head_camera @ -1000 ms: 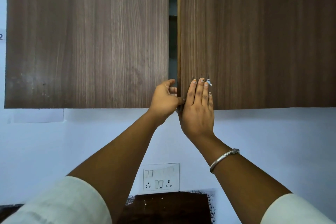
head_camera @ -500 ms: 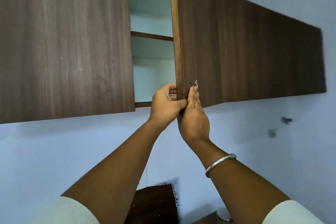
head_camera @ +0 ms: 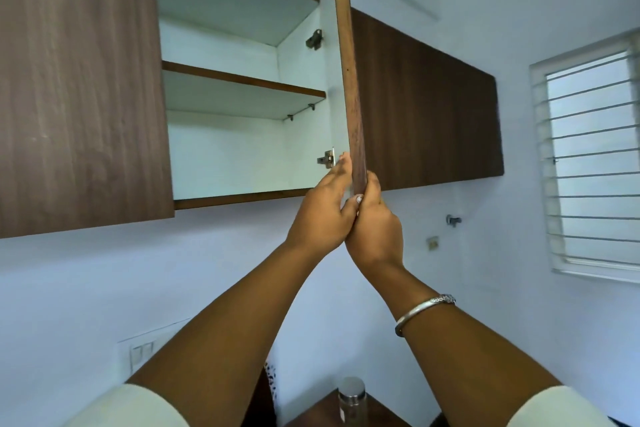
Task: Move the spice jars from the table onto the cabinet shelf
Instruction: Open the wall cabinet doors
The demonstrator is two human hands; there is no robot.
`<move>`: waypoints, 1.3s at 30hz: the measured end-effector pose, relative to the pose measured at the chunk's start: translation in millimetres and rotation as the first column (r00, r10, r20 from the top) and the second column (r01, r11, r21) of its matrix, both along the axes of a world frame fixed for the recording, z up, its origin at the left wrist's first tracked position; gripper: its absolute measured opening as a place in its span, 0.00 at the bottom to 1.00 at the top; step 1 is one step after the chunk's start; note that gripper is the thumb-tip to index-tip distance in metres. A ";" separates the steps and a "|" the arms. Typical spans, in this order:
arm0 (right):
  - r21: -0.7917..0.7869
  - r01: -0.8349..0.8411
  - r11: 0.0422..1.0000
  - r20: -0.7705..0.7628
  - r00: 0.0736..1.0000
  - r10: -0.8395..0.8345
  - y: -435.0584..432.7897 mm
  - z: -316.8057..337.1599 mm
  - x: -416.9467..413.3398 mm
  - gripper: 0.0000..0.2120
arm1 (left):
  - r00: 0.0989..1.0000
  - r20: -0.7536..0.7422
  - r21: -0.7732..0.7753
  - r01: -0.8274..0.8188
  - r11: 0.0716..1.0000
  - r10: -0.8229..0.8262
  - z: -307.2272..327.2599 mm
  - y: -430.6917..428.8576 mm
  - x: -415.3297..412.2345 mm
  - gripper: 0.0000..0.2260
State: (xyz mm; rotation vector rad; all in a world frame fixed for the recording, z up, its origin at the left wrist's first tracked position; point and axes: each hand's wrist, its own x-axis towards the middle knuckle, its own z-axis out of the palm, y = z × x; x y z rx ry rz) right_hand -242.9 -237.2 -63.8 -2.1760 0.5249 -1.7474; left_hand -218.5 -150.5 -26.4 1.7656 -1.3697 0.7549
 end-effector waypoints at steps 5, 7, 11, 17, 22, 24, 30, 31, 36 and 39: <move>0.057 -0.070 0.996 0.059 0.996 0.067 -55.3 -1.1 -34.7 0.25 | 0.993 0.114 0.094 -0.048 0.994 0.037 -1.3 -57.6 -29.1 0.30; 0.101 -0.108 0.989 0.076 0.992 0.101 -83.3 -1.7 -46.1 0.22 | 0.991 0.125 0.103 -0.064 0.993 0.051 -5.4 -86.0 -41.7 0.30; 0.218 -0.222 0.950 0.147 0.970 0.192 -128.8 -1.7 -62.8 0.20 | 0.983 0.151 0.111 -0.121 0.986 0.103 -7.2 -136.6 -59.0 0.30; 0.376 -0.435 0.818 0.306 0.892 0.334 -192.4 -1.7 -76.3 0.17 | 0.991 0.123 0.095 -0.071 0.993 0.059 -9.9 -198.7 -78.2 0.29; 0.482 -0.584 0.653 0.434 0.807 0.401 -236.0 -0.2 -80.6 0.24 | 0.994 0.023 0.094 -0.107 0.990 0.106 -12.5 -245.6 -89.2 0.29; 0.500 -0.639 0.584 0.481 0.766 0.427 -250.2 -1.0 -81.6 0.25 | 0.991 -0.011 0.107 -0.129 0.986 0.131 -12.6 -260.7 -90.3 0.29; 0.498 -0.650 0.573 0.487 0.757 0.436 -277.1 -1.4 -81.6 0.24 | 0.989 -0.026 0.132 -0.137 0.982 0.142 -13.4 -288.5 -90.8 0.29; 0.507 -0.673 0.538 0.509 0.738 0.444 -279.0 -1.7 -82.4 0.24 | 0.989 -0.028 0.147 -0.141 0.979 0.147 -14.0 -291.3 -90.1 0.29; 0.544 -0.552 0.632 0.383 0.833 0.399 -282.4 -2.6 -78.3 0.22 | 0.988 -0.012 0.195 -0.149 0.969 0.154 -13.9 -294.4 -83.3 0.29; 0.004 0.242 0.970 -0.023 0.970 -0.242 -274.4 -8.9 -78.2 0.35 | 0.987 0.001 0.207 -0.160 0.965 0.163 -16.6 -286.4 -73.9 0.28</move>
